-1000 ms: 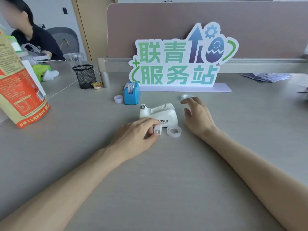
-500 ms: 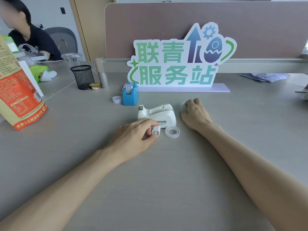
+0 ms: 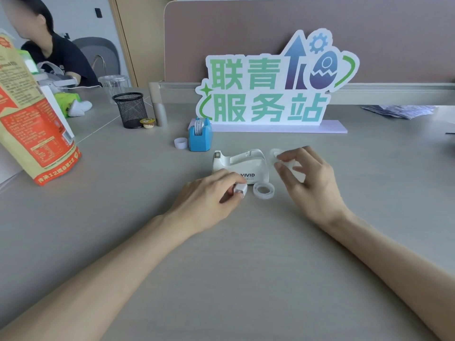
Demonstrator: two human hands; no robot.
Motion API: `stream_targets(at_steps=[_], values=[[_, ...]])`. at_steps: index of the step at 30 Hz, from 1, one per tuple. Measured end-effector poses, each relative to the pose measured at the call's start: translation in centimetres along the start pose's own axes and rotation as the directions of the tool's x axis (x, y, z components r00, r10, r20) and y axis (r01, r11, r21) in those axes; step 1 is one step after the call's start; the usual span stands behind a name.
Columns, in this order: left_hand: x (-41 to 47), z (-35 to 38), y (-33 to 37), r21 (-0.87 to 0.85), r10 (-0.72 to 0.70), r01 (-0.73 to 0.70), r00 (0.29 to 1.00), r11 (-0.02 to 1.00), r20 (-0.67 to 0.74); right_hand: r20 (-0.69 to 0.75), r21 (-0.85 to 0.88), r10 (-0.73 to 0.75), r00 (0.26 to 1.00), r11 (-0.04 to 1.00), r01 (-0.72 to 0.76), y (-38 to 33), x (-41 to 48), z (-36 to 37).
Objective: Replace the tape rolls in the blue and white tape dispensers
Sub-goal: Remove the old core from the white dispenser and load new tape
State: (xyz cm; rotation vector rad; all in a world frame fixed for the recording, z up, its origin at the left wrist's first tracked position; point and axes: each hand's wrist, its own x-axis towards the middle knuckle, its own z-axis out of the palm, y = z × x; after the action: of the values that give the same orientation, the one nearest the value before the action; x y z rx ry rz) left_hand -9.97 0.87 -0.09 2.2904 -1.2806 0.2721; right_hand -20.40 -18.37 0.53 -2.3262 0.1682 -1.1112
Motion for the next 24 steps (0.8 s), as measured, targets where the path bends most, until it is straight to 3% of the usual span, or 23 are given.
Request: stream_targets(at_steps=[3,5,9,12,16,21,24], values=[[0.0,0.1,0.2,0.038,0.02,-0.019,1.0,0.999,-0.007,0.077,0.003,-0.144,0.987,0.99,0.144,-1.5,-2.0,-0.7],[0.0,0.0,0.3,0.039,0.018,-0.018,1.0,0.999,0.004,0.115,0.043,-0.152,0.982,0.988,0.148,-2.3,-2.8,-0.8],[0.0,-0.2,0.2,-0.007,0.025,-0.025,1.0,1.0,-0.007,0.187,0.154,-0.08,0.979,0.987,0.052,-3.3,-2.8,-0.7],[-0.1,-0.2,0.3,-0.03,0.049,-0.05,0.998,0.998,-0.026,0.196,0.232,0.097,0.976,0.962,-0.142,-3.4,-2.4,-1.3],[-0.3,-0.4,0.6,-0.16,0.06,-0.062,0.998,0.985,-0.015,0.226,0.38,0.294,0.929,0.851,-0.362,-3.4,-1.8,-1.5],[-0.1,-0.6,1.9,-0.324,0.077,-0.161,0.963,0.932,-0.257,0.244,0.478,0.392,0.887,0.747,-0.461,-3.7,-1.8,-1.2],[0.0,-0.6,2.7,-0.394,0.082,-0.211,0.944,0.894,-0.32,0.286,0.524,0.406,0.868,0.692,-0.497,-3.7,-1.8,-1.0]])
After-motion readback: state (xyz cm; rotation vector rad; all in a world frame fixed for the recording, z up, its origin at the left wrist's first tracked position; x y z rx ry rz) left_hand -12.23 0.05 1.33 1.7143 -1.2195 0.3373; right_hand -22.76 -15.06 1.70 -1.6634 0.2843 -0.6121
